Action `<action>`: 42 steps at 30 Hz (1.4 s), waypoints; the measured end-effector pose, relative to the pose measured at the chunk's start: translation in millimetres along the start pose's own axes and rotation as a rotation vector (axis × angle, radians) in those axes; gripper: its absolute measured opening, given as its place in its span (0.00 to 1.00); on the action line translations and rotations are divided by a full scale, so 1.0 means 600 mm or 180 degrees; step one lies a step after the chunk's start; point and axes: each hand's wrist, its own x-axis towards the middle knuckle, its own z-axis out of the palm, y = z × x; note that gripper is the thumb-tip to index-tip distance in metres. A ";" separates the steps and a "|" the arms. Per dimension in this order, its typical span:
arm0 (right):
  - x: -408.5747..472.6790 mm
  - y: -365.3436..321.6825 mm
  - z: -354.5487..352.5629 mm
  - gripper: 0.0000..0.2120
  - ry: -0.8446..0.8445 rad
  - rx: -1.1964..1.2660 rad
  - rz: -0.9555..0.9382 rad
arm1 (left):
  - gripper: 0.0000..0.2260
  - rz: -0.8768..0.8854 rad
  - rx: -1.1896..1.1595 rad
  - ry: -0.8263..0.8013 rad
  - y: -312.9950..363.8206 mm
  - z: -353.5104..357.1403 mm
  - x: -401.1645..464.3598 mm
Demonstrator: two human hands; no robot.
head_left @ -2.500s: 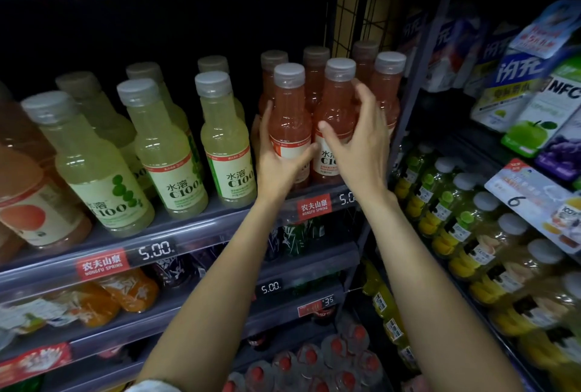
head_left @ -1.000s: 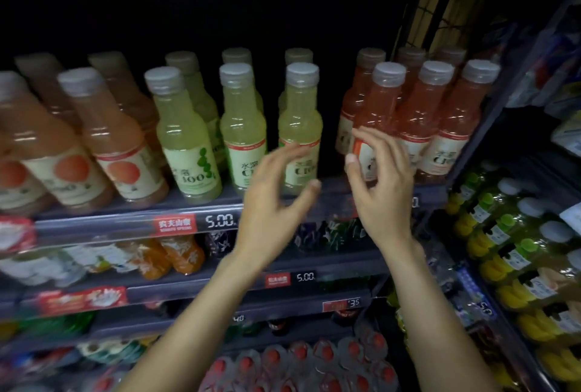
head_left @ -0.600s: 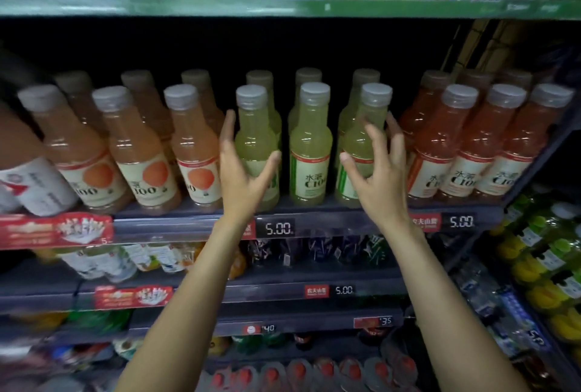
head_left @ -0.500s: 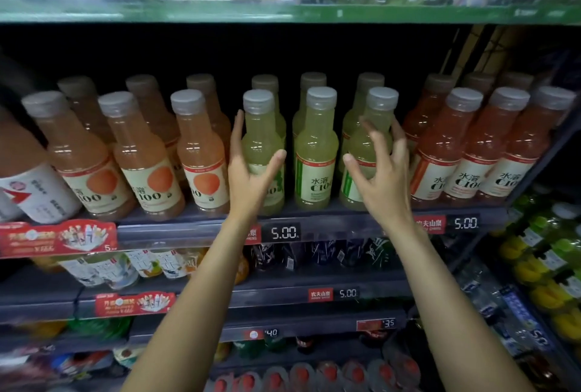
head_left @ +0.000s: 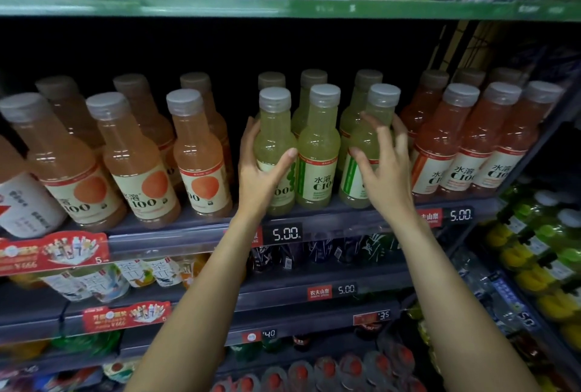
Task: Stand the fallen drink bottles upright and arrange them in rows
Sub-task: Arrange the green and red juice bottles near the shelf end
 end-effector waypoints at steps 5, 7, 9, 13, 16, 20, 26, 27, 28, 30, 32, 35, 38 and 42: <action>0.002 0.001 -0.004 0.24 -0.0021 0.0126 -0.0061 | 0.28 0.0022 0.0019 0.0022 -0.003 0.008 -0.002; 0.002 0.001 -0.005 0.24 -0.0028 0.0128 -0.0042 | 0.27 0.0024 0.0041 0.0045 0.001 0.012 -0.005; 0.002 0.000 -0.007 0.24 -0.0050 0.0107 -0.0015 | 0.27 0.0010 0.0032 0.0044 0.003 0.018 -0.005; 0.002 -0.002 -0.012 0.25 -0.0125 0.0108 -0.0024 | 0.29 -0.0030 0.0036 -0.0014 0.001 0.029 -0.004; 0.001 -0.001 -0.017 0.26 -0.0198 0.0093 -0.0003 | 0.30 -0.0050 0.0031 -0.0041 -0.002 0.036 -0.003; 0.002 0.003 -0.019 0.25 -0.0216 0.0126 -0.0026 | 0.31 -0.0074 -0.0025 -0.0077 -0.005 0.037 -0.001; -0.002 0.002 -0.017 0.23 -0.0064 0.0143 -0.0028 | 0.32 -0.0088 0.0025 -0.0064 -0.003 0.034 -0.004; -0.003 0.001 -0.020 0.21 0.0053 0.0035 -0.0064 | 0.31 -0.0103 0.0053 -0.0044 -0.001 0.033 -0.005; -0.005 -0.001 -0.024 0.20 0.0201 -0.0094 -0.0120 | 0.31 -0.0100 0.0091 -0.0016 0.001 0.031 -0.007; -0.011 -0.004 -0.031 0.17 0.0515 -0.0290 -0.0303 | 0.35 -0.0023 0.0201 0.0043 0.006 0.028 -0.012; -0.014 -0.011 -0.038 0.15 0.0676 -0.0382 -0.0600 | 0.37 0.0083 0.0394 0.0143 0.019 0.026 -0.021; 0.006 -0.023 -0.041 0.13 0.0561 -0.0546 -0.1183 | 0.37 0.0179 0.0630 0.0094 0.041 0.024 -0.025; 0.043 -0.042 -0.037 0.16 0.0338 -0.0986 -0.1500 | 0.35 0.0198 0.0809 -0.0094 0.049 0.025 -0.019; 0.083 -0.062 -0.020 0.21 0.0034 -0.1505 -0.1310 | 0.32 0.0149 0.0879 -0.0158 0.055 0.029 -0.025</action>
